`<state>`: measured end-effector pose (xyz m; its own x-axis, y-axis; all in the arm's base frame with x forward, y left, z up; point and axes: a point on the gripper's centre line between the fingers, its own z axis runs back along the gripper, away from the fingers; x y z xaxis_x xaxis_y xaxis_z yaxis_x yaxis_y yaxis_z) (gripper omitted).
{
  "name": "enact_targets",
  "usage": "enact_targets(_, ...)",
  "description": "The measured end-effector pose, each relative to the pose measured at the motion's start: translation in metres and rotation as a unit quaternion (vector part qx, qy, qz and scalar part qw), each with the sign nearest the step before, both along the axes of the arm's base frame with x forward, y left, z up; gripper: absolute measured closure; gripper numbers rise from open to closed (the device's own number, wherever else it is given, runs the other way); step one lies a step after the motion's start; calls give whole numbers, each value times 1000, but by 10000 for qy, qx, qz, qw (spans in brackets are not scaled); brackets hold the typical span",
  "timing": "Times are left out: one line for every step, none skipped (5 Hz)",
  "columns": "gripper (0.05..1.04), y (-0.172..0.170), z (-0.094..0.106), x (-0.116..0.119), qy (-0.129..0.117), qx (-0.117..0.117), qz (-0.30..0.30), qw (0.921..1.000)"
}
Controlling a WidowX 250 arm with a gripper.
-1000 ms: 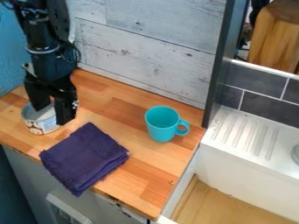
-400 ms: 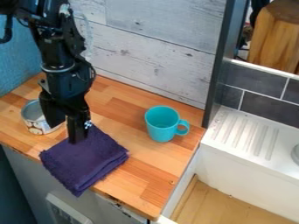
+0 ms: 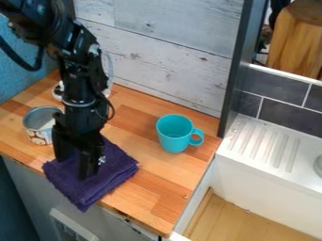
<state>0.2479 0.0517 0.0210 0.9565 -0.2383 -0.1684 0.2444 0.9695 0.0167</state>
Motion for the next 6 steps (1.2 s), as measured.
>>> enact_targets(78,-1,-11,2,137,-70,40,9999)
enact_targets(78,2,-15,9,153,-15,109,9998)
enact_targets(78,3,-16,29,-484,-304,588,9966)
enact_targets(78,11,-11,62,-1113,-313,902,9892)
enact_targets(78,16,-8,88,-1258,-286,1121,9853)
enact_targets(78,15,-8,110,-1343,-296,1201,9832)
